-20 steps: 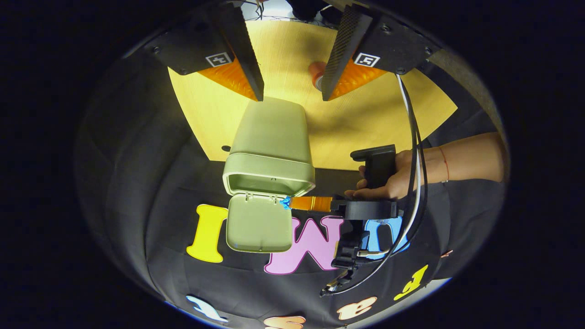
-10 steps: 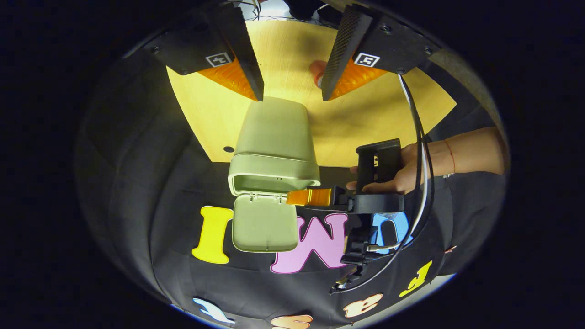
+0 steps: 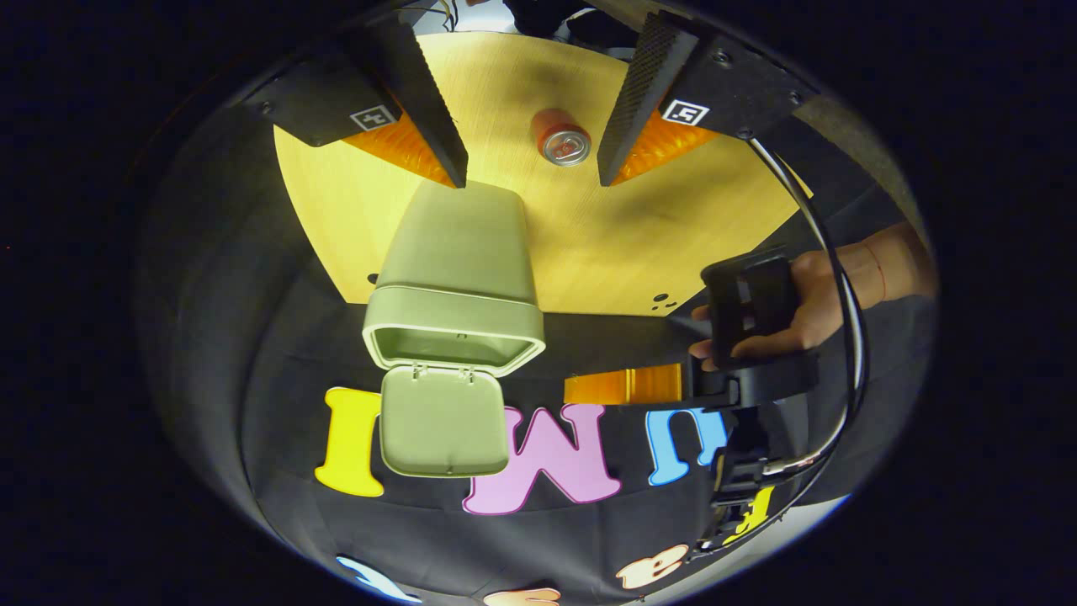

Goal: Press the lid of the desktop garbage bin to open it, pick up the crumpled paper on the desktop and throw it into the bin, then pick up the pop can on the desktop and drop it into the bin, and finally close the garbage bin lid.

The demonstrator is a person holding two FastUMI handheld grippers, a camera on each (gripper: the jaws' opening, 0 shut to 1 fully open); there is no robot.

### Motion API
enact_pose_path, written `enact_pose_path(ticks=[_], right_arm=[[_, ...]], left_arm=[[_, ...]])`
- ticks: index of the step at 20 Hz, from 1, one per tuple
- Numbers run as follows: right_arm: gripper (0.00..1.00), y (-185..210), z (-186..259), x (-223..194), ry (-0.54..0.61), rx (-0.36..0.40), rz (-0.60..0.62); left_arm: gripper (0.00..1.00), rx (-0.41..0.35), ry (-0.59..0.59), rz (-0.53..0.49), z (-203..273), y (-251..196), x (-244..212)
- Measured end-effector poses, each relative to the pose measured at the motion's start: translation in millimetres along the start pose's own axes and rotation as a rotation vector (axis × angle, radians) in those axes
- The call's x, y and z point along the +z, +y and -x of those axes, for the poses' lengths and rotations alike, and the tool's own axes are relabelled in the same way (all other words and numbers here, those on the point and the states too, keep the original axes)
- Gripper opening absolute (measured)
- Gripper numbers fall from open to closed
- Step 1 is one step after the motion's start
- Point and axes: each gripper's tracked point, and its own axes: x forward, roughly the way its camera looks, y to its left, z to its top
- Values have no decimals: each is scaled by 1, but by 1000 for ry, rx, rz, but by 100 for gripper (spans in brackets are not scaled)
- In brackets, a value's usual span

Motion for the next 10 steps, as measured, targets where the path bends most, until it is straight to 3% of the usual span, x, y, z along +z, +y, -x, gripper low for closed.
enact_pose_path(ticks=[10], right_arm=[[98,22,-44,-40,138,124,119]], left_arm=[[99,202,50,57,86,65,-33]])
